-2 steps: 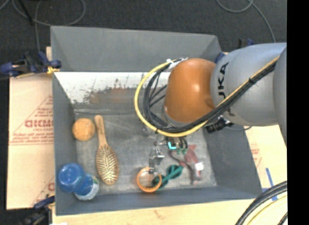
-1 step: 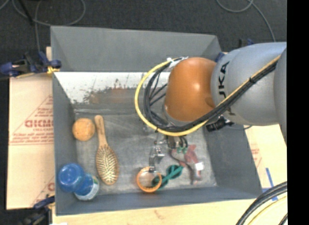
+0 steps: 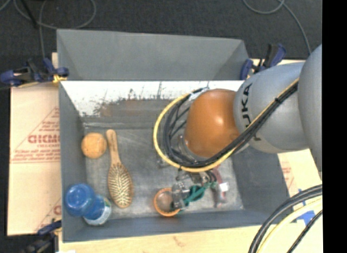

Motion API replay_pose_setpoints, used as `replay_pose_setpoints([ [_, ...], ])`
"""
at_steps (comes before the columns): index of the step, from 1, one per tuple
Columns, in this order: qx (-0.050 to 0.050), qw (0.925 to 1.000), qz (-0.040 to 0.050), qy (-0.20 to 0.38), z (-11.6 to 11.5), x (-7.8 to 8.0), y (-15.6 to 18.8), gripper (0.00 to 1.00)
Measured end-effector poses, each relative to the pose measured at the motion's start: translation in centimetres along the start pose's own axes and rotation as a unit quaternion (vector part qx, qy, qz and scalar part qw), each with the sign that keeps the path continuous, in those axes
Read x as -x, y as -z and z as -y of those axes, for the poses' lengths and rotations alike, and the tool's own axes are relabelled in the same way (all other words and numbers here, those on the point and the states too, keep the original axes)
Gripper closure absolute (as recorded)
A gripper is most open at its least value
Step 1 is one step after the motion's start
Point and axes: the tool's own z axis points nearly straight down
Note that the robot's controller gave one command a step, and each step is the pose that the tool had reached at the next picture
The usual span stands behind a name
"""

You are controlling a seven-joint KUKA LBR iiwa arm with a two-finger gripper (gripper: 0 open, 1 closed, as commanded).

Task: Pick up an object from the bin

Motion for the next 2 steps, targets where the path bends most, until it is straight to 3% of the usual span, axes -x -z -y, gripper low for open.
replay_pose_setpoints([
  [1, 0.001, 0.9978, -0.0054, 0.066, 0.2, -1.4, -2.8, 0.00],
  [2, 0.000, 0.9960, -0.0034, 0.090, 1.9, -0.9, -1.7, 0.00],
])
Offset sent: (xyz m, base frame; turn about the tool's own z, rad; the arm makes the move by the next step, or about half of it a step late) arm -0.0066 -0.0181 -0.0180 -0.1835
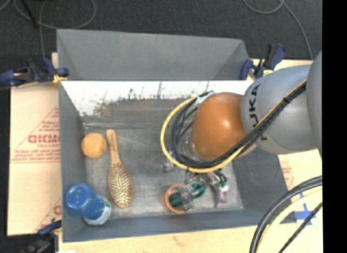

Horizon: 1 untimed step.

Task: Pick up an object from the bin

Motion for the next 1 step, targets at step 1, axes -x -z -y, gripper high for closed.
replay_pose_setpoints([
  [1, 0.001, 0.9990, 0.0004, -0.044, 0.98, -1.10, -2.49, 0.00],
])
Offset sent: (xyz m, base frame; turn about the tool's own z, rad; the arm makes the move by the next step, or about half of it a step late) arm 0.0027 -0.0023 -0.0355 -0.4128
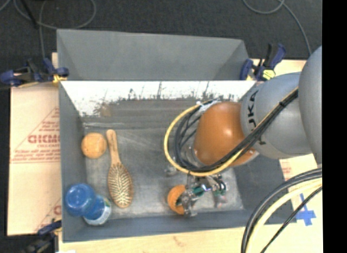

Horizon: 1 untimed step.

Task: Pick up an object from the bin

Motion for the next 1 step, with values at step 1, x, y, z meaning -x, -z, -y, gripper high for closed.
replay_pose_setpoints([
  [1, -0.002, 0.9692, 0.0006, 0.246, -0.61, 1.39, -0.88, 1.00],
])
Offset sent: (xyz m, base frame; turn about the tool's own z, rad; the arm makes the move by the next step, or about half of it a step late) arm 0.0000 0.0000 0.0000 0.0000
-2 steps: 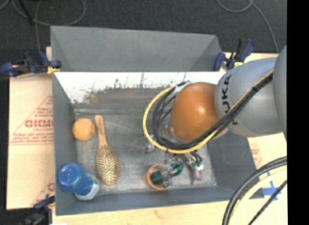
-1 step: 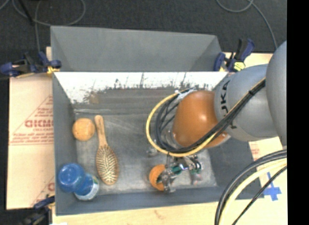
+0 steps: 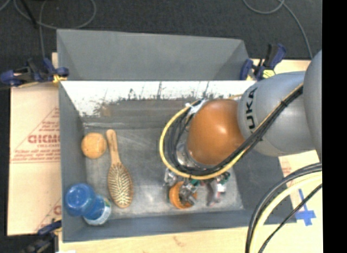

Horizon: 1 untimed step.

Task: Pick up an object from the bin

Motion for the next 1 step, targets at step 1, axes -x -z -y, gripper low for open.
replay_pose_setpoints([
  [1, 0.000, 1.0000, 0.0000, -0.001, 0.00, -0.01, 0.01, 1.00],
])
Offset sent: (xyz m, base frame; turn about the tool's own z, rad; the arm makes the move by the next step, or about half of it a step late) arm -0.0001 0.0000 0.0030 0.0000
